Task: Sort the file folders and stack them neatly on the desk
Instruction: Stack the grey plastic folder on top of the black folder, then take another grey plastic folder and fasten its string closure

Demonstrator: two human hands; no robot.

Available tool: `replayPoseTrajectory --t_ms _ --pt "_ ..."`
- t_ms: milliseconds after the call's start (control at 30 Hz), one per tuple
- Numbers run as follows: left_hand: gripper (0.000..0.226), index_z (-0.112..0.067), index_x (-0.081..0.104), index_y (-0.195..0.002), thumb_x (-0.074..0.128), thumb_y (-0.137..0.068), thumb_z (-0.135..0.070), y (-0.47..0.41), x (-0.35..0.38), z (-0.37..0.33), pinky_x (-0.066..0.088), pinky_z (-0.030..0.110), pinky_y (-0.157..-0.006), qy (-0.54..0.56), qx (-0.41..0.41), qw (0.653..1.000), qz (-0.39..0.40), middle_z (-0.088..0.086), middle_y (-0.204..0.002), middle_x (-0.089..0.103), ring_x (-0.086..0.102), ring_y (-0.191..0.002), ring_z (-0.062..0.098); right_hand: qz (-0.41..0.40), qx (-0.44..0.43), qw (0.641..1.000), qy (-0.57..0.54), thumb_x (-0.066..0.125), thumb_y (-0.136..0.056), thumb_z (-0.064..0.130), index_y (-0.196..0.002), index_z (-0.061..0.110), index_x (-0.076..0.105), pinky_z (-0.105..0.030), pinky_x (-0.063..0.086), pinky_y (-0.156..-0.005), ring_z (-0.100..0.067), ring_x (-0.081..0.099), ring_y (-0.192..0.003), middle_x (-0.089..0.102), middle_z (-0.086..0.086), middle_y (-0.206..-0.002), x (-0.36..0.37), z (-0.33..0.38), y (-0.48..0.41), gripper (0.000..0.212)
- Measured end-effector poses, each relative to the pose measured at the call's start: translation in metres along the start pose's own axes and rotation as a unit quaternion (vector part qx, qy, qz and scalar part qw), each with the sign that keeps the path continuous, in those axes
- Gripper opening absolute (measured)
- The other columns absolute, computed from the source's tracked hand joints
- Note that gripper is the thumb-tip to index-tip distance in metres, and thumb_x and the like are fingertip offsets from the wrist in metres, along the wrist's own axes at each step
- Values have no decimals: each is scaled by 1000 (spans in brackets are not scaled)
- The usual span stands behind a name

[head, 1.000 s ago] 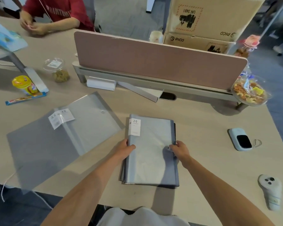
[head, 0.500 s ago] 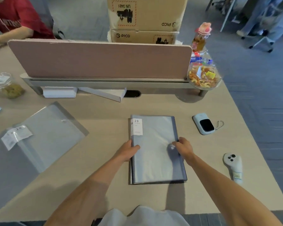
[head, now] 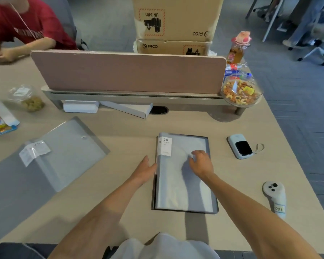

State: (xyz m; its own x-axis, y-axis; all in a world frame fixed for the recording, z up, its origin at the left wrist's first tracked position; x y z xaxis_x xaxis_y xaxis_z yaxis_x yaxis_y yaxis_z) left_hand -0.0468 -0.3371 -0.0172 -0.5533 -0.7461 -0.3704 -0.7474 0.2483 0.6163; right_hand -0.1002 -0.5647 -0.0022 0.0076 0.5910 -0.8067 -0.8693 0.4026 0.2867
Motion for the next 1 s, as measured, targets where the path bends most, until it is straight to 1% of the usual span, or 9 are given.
replayPoseTrajectory --t_ms 200,367,567,667,733,800,867,933,1000 --pt "76 -21 16 -153 43 -87 -46 9 -80 53 30 43 -117 -22 -16 996 -87 1 -159 31 35 -143 21 44 -99 994 -17 48 -94 21 -133 8 49 -37 38 -102 -29 42 -129 48 -12 -140 49 101 5 41" --pt "62 -10 29 -148 53 -92 -22 41 -155 109 31 33 -111 -73 -17 983 -170 10 -154 36 37 -140 26 127 -141 982 -6 49 -94 21 -134 10 47 -35 44 -95 -30 55 -118 59 -12 -130 115 184 9 42" --pt "73 -12 21 -152 55 -88 -11 47 -229 187 19 35 -119 -208 -33 956 -203 9 -163 13 12 -150 25 211 -70 974 -40 52 -92 21 -131 9 51 -30 46 -87 -31 62 -108 69 -15 -113 190 257 14 40" --pt "77 -17 17 -152 58 -87 -16 41 -250 209 18 46 -121 -303 -22 935 -184 2 -165 -4 -5 -152 23 220 -14 971 -91 55 -87 17 -125 10 55 -37 49 -88 -29 63 -98 67 -11 -108 222 274 10 38" --pt "78 -19 14 -153 58 -88 -19 35 -259 217 16 54 -119 -366 -8 918 -152 2 -165 -8 -9 -152 25 221 34 963 -152 56 -81 14 -121 8 57 -40 50 -79 -25 60 -81 64 -10 -97 236 282 6 41" --pt "78 -19 12 -154 55 -89 -14 29 -268 223 21 57 -117 -390 8 912 -124 3 -165 -8 -10 -151 27 215 89 954 -189 56 -77 14 -117 10 58 -38 51 -73 -26 59 -74 63 -11 -91 247 290 4 40" --pt "77 -19 12 -154 53 -89 -9 26 -274 224 28 56 -114 -395 24 913 -99 4 -165 -2 -9 -151 31 182 121 957 -188 54 -77 18 -103 14 63 -39 55 -73 -28 64 -73 67 -11 -84 255 294 1 28" --pt "73 -19 15 -153 50 -90 -9 27 -279 224 31 55 -114 -384 40 917 -96 5 -164 4 -7 -151 34 130 145 967 -165 53 -74 26 -85 12 66 -45 59 -75 -32 69 -74 71 -15 -80 256 297 1 22" --pt "70 -19 18 -153 49 -90 -11 30 -283 224 30 52 -115 -357 64 926 -109 5 -164 10 -7 -151 33 115 165 965 -168 54 -76 30 -76 7 66 -42 59 -71 -33 69 -69 70 -16 -73 253 301 3 26"
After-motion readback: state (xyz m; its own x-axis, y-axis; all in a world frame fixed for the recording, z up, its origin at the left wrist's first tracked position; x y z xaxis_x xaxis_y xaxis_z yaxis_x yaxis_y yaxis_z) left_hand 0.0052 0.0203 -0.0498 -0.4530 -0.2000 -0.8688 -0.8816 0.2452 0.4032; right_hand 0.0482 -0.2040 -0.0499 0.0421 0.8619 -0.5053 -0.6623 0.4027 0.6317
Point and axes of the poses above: each hand's wrist, its own y-axis away from the middle knuckle, its own x-axis out of the palm, z = x × y, the point moved 1 cm from there along -y, towards the middle knuckle
